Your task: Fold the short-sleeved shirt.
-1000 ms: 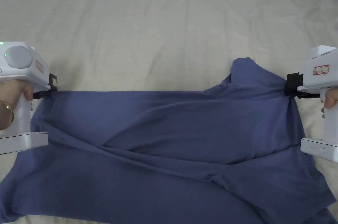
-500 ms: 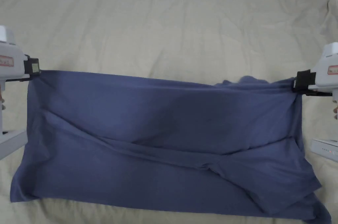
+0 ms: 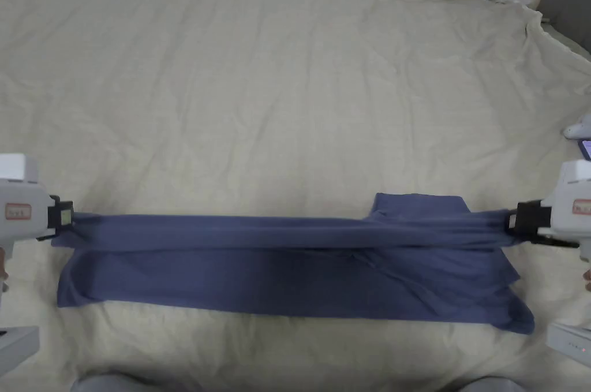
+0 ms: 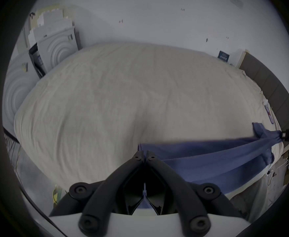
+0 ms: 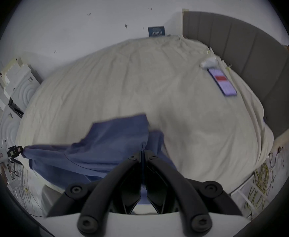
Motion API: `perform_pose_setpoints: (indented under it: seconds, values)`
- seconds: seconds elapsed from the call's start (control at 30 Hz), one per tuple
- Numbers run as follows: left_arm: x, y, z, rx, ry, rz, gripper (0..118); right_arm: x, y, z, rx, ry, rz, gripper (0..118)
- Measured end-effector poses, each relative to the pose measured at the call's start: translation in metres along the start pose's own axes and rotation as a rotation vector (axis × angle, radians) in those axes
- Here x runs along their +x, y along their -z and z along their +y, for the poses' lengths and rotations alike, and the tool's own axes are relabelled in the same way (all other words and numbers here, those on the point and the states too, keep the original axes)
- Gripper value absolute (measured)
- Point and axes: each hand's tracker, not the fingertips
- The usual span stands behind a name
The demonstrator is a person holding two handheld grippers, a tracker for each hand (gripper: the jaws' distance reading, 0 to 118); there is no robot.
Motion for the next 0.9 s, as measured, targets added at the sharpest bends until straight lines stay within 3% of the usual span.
perform_pose_setpoints:
  seconds: [0.2,0.3,0.33,0.37,0.4,0.47,0.6,0.67,0.9]
  values:
    - [0.006,0.032,-0.044,-0.152,0.024,0.082,0,-0.004,0.033,-0.060,-0.159,0.064,-0.059,1]
    - [0.009,0.032,-0.047,-0.141,0.012,0.096,0,-0.005,0.043,-0.071,-0.173,0.071,-0.069,2]
    - [0.009,0.031,-0.043,-0.144,-0.004,0.103,8,-0.009,0.041,-0.071,-0.171,0.075,-0.071,4]
    - [0.011,0.027,-0.041,-0.148,-0.005,0.101,26,-0.011,0.040,-0.070,-0.171,0.077,-0.072,16]
    - [0.011,0.024,-0.037,-0.145,0.003,0.111,51,-0.012,0.036,-0.067,-0.169,0.072,-0.074,40]
    - [0.007,0.015,-0.028,-0.128,0.024,0.155,103,-0.015,0.022,-0.058,-0.151,0.017,-0.094,99]
    - [-0.004,-0.024,0.004,0.005,-0.007,0.197,115,-0.018,-0.027,-0.029,-0.002,-0.150,-0.198,104]
    - [-0.002,-0.044,0.020,0.087,0.001,0.208,115,-0.023,-0.055,-0.014,0.101,-0.206,-0.228,104]
    - [0.048,-0.101,0.038,0.437,0.013,0.126,114,-0.048,-0.135,-0.002,0.614,-0.098,-0.134,105]
